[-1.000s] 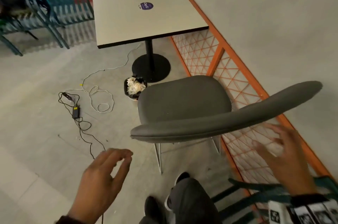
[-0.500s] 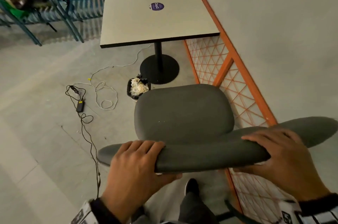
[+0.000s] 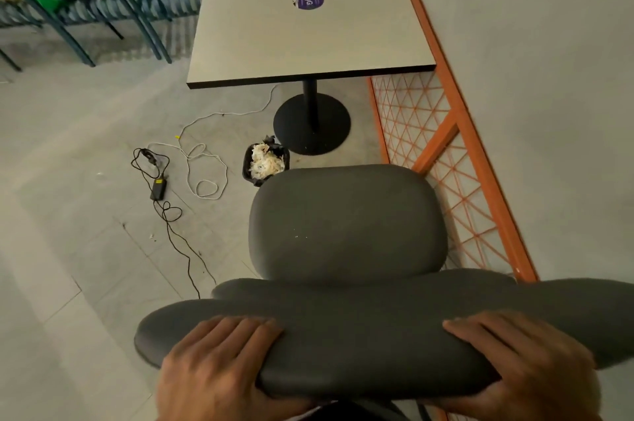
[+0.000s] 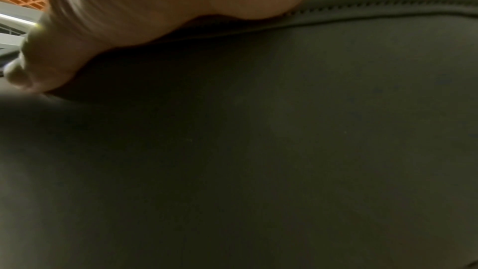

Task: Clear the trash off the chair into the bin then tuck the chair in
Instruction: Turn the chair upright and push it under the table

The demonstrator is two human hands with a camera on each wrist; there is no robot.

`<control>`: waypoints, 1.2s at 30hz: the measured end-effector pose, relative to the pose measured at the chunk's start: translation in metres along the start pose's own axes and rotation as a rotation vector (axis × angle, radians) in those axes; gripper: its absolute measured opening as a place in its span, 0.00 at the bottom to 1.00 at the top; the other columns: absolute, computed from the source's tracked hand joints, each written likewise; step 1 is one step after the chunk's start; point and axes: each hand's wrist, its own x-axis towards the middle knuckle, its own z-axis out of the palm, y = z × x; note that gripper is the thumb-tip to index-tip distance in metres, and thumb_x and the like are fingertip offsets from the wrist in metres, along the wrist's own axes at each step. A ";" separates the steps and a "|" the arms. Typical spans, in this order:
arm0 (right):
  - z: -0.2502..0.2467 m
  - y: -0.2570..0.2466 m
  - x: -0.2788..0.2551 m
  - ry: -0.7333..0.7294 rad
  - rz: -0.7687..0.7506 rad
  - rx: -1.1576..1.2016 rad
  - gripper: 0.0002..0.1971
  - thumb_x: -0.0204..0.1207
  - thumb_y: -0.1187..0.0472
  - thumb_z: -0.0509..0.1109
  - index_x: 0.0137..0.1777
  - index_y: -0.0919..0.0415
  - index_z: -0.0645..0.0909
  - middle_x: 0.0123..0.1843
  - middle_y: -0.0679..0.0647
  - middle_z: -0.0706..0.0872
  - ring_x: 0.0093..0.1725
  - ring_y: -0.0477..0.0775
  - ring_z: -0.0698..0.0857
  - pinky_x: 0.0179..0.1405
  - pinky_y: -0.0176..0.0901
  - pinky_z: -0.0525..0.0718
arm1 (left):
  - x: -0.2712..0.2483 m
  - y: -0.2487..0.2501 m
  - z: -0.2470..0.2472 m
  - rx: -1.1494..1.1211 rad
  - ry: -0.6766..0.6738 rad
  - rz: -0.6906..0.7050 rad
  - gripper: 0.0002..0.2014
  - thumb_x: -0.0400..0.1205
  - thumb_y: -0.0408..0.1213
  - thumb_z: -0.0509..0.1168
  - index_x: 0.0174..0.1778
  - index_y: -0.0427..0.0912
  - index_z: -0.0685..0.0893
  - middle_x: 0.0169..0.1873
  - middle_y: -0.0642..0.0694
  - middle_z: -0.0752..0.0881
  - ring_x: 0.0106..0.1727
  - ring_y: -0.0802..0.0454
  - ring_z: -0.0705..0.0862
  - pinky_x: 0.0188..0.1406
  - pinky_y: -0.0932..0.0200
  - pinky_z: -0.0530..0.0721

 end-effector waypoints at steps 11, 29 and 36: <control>-0.001 0.032 0.089 0.133 -0.053 -0.018 0.41 0.58 0.17 0.65 0.42 0.57 0.91 0.39 0.52 0.92 0.34 0.54 0.88 0.37 0.43 0.84 | 0.075 -0.025 0.025 0.098 0.070 -0.029 0.34 0.64 0.79 0.68 0.34 0.46 0.91 0.28 0.51 0.89 0.31 0.47 0.90 0.33 0.52 0.86; -0.024 0.069 0.289 0.220 -0.136 -0.023 0.38 0.59 0.15 0.59 0.38 0.51 0.86 0.34 0.47 0.86 0.32 0.48 0.82 0.34 0.39 0.76 | 0.250 -0.113 0.062 0.201 0.219 -0.019 0.36 0.64 0.79 0.68 0.29 0.44 0.88 0.23 0.48 0.86 0.26 0.47 0.86 0.31 0.50 0.83; -0.028 0.077 0.366 0.236 -0.122 -0.046 0.43 0.56 0.12 0.52 0.41 0.50 0.85 0.35 0.47 0.85 0.35 0.49 0.82 0.37 0.45 0.82 | 0.319 -0.154 0.068 0.254 0.229 -0.016 0.37 0.64 0.80 0.66 0.31 0.43 0.89 0.24 0.47 0.87 0.27 0.45 0.86 0.32 0.49 0.82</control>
